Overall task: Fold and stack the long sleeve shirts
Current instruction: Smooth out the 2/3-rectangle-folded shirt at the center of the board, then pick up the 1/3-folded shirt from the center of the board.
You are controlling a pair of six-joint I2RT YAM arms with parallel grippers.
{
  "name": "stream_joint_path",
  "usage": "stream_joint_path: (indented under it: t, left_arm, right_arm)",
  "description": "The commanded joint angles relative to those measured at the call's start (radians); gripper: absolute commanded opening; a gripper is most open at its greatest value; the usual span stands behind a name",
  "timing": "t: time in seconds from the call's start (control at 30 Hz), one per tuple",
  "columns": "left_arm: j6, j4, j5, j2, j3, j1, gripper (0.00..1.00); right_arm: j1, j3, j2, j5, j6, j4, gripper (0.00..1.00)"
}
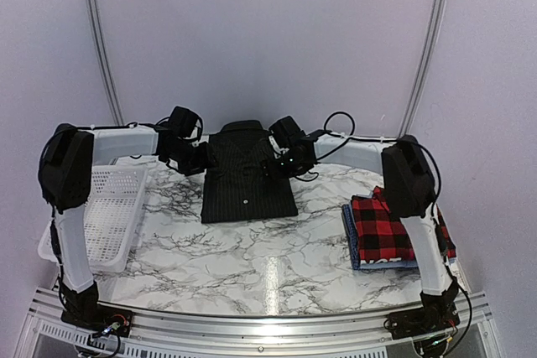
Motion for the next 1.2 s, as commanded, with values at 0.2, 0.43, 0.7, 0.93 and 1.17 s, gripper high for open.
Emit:
stream_joint_path:
  t: [0.2, 0.43, 0.7, 0.93, 1.17]
  left_arm:
    - [-0.048, 0.004, 0.012, -0.238, -0.250, -0.062, 0.47]
    - [-0.139, 0.122, 0.068, -0.324, -0.443, -0.124, 0.26]
    - [-0.150, 0.168, 0.057, -0.274, -0.499, -0.128, 0.16]
    - [-0.167, 0.170, 0.011, -0.269, -0.562, -0.128, 0.14]
    - [-0.165, 0.167, 0.016, -0.295, -0.580, -0.128, 0.14]
  right_arm:
    - [0.013, -0.461, -0.356, -0.121, 0.081, 0.180, 0.75]
    - [0.017, -0.690, -0.474, -0.156, 0.134, 0.258, 0.60]
    - [0.017, -0.724, -0.452, -0.102, 0.157, 0.270, 0.42]
    - [0.017, -0.756, -0.452, -0.102, 0.157, 0.266, 0.36]
    - [0.016, -0.794, -0.469, -0.122, 0.165, 0.275, 0.35]
